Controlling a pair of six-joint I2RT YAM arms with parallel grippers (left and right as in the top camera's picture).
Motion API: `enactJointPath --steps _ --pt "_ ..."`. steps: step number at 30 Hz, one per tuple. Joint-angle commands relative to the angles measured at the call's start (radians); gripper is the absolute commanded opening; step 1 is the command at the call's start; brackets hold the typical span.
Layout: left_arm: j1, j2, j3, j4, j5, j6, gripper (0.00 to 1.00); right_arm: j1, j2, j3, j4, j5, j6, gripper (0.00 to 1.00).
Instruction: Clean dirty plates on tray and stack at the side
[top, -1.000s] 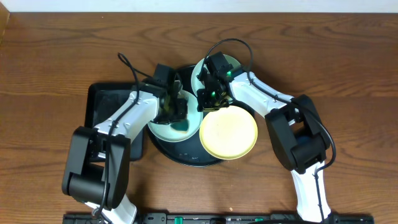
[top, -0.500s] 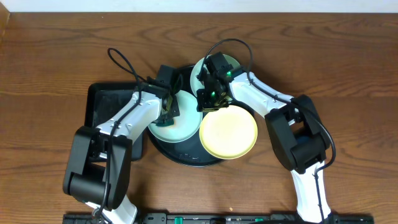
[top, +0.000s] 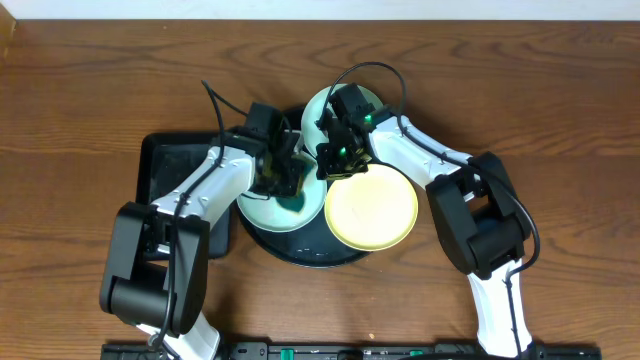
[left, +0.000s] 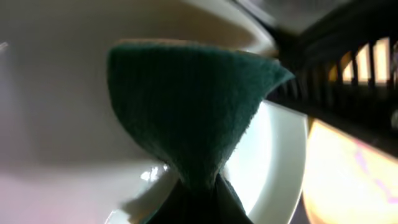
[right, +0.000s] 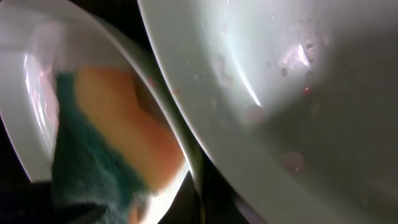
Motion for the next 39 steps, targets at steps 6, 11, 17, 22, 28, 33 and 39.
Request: enactJointPath --steps 6,11,17,22,28,33,39 --pt "0.05 -0.007 0.082 -0.045 -0.393 -0.326 0.07 0.019 0.043 -0.034 -0.009 0.016 0.0 0.01" --pt "0.08 -0.073 0.206 -0.198 -0.392 -0.325 0.07 0.019 0.043 -0.034 -0.01 0.032 0.011 0.01" --pt "0.119 -0.194 0.303 -0.381 -0.392 -0.321 0.07 0.02 0.039 -0.021 -0.033 0.068 0.034 0.01" --pt "0.24 -0.283 0.304 -0.472 -0.392 -0.317 0.07 0.053 0.011 0.031 -0.084 0.137 0.016 0.01" --pt "0.386 -0.276 0.304 -0.486 -0.391 -0.306 0.08 0.127 -0.076 0.084 -0.133 0.331 -0.005 0.01" --pt "0.475 -0.272 0.304 -0.473 -0.323 -0.286 0.07 0.193 -0.183 0.112 -0.168 0.582 -0.009 0.01" --pt "0.536 -0.269 0.302 -0.468 -0.29 -0.279 0.08 0.28 -0.303 0.112 -0.184 0.887 -0.028 0.01"
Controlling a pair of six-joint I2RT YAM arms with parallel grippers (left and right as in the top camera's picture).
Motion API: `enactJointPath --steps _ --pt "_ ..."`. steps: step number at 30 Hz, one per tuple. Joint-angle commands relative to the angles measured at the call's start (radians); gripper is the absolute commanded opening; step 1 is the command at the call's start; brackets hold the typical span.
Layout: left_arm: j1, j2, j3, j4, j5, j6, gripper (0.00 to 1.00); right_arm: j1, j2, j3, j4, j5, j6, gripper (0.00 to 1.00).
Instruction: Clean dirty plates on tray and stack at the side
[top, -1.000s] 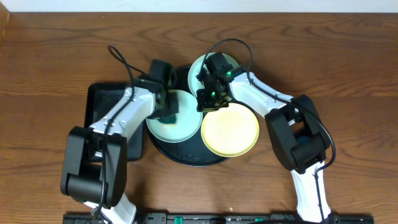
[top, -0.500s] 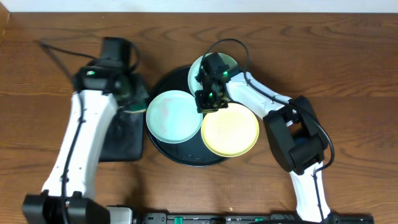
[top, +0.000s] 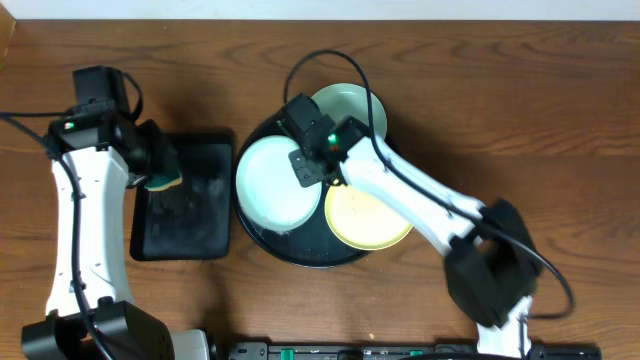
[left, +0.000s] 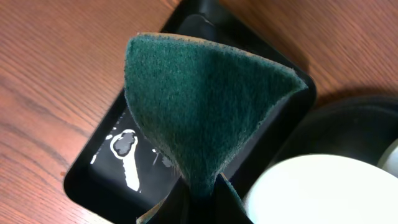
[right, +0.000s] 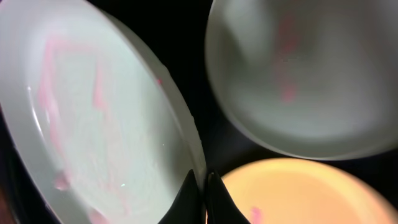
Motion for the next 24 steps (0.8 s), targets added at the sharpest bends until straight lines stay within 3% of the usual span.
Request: enactJointPath --steps 1,16,24 --pt "0.02 0.006 0.008 0.002 0.028 0.017 0.08 0.052 -0.093 0.027 -0.009 0.304 -0.027 0.01" --pt "0.02 0.006 -0.012 0.004 0.027 0.019 0.08 0.294 -0.18 0.027 0.016 1.056 -0.205 0.01" --pt "0.02 0.006 -0.012 0.004 0.027 0.019 0.08 0.372 -0.18 0.027 0.041 1.25 -0.206 0.01"
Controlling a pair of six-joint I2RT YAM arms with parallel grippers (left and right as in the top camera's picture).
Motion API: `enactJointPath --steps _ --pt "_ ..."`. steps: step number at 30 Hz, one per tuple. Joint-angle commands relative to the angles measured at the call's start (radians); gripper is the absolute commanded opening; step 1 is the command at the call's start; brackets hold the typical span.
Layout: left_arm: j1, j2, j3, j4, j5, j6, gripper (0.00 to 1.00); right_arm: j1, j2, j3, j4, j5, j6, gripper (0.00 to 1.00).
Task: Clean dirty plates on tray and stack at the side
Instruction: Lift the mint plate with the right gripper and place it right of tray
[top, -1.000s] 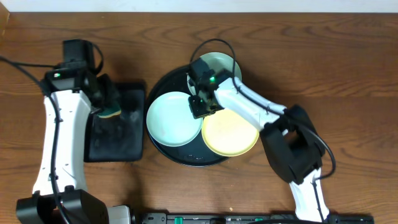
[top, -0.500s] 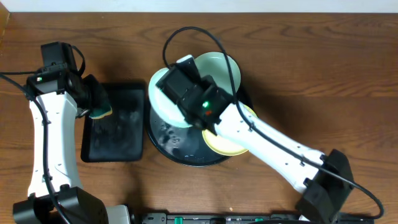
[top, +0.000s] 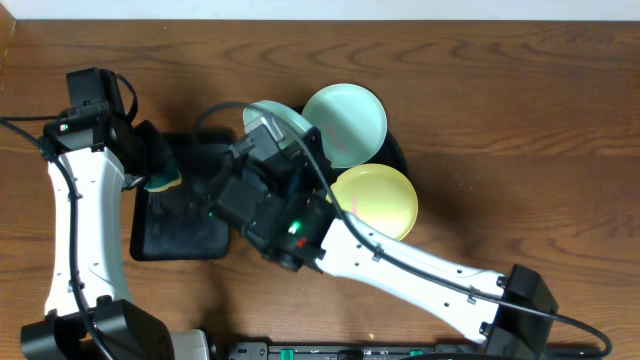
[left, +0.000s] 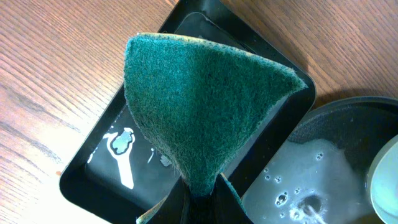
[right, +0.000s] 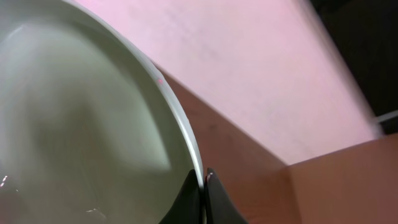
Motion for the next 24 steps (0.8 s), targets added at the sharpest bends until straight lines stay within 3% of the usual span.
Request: enactJointPath --steps 1,9,14,24 --pt "0.003 0.006 -0.007 0.001 0.002 0.016 0.08 0.015 -0.025 0.019 0.008 0.161 -0.012 0.01" --pt "0.003 0.006 -0.007 0.002 0.002 0.016 0.08 0.008 -0.025 0.018 0.005 0.033 -0.011 0.01" --pt "0.003 0.006 -0.007 0.002 0.002 0.016 0.07 -0.044 -0.025 0.017 -0.037 -0.23 0.05 0.01" --pt "0.003 0.006 -0.007 0.001 0.008 0.016 0.07 -0.343 -0.042 0.019 -0.071 -1.03 0.095 0.01"
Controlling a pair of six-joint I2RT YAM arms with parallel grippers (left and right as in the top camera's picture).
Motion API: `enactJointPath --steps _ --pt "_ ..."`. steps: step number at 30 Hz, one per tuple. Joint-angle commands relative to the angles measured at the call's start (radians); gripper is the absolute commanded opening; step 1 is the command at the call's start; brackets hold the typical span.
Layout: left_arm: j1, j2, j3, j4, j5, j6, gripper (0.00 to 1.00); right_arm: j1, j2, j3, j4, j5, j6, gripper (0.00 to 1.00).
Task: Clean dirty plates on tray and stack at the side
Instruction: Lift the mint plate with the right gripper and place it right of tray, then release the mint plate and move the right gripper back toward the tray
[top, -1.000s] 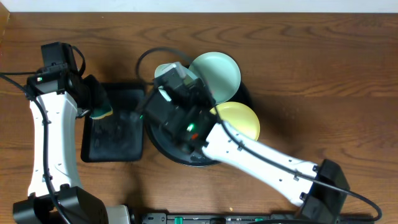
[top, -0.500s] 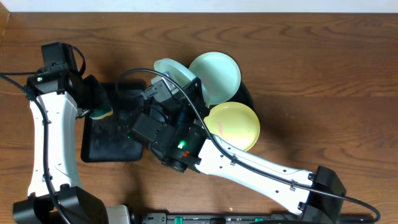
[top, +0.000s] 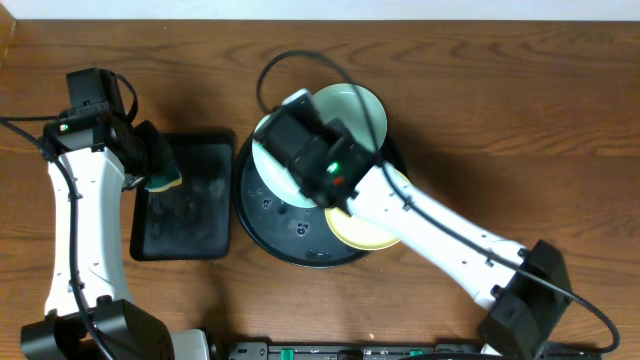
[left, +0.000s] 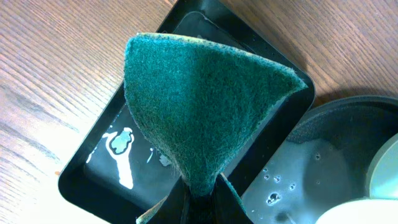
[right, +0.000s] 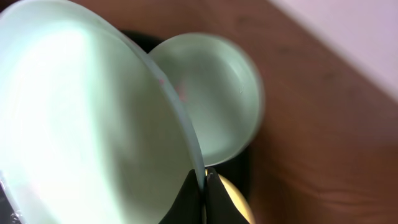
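Observation:
My right gripper is shut on the rim of a pale green plate, held tilted and lifted above the round black tray. From overhead the held plate shows under the right gripper. A second pale green plate lies at the tray's back, and a yellow plate lies at its right, partly under the arm. My left gripper is shut on a green sponge, over the black rectangular tray.
The rectangular tray lies left of the round tray and holds a wet film. Soapy water with bubbles lies on the round tray's floor. Brown wooden tabletop surrounds both trays.
The right arm has moved with the pale green plate from high over the gap between the two trays to above the round tray's back left. The left arm and sponge have not moved.
Both grippers were at the round tray, the sponge pressed on a pale green plate. Then the left gripper held the sponge over the rectangular tray and the right was shut on that plate's rim. Then the plate was lifted high, and now hangs tilted over the round tray.

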Motion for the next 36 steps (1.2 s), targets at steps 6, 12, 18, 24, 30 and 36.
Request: enactJointPath --steps 6,12,18,24,30,36 --pt "0.002 0.006 -0.006 0.005 0.026 0.016 0.07 -0.263 -0.115 0.019 0.004 -0.616 0.029 0.01" --pt "0.002 0.006 -0.006 0.005 0.025 0.016 0.08 -0.467 -0.204 0.019 -0.039 -0.797 0.034 0.01" --pt "0.002 0.006 -0.006 0.005 0.025 0.016 0.07 -0.687 -0.25 0.019 -0.136 -0.83 0.071 0.01" --pt "0.002 0.006 -0.006 0.005 0.025 0.017 0.08 -0.898 -0.244 0.009 -0.277 -0.714 0.071 0.01" --pt "0.001 0.006 -0.006 0.005 0.026 0.026 0.07 -1.025 -0.239 -0.063 -0.333 -0.591 0.047 0.01" --pt "-0.042 0.006 -0.006 0.006 0.025 0.076 0.08 -1.083 -0.239 -0.259 -0.231 -0.557 0.043 0.01"
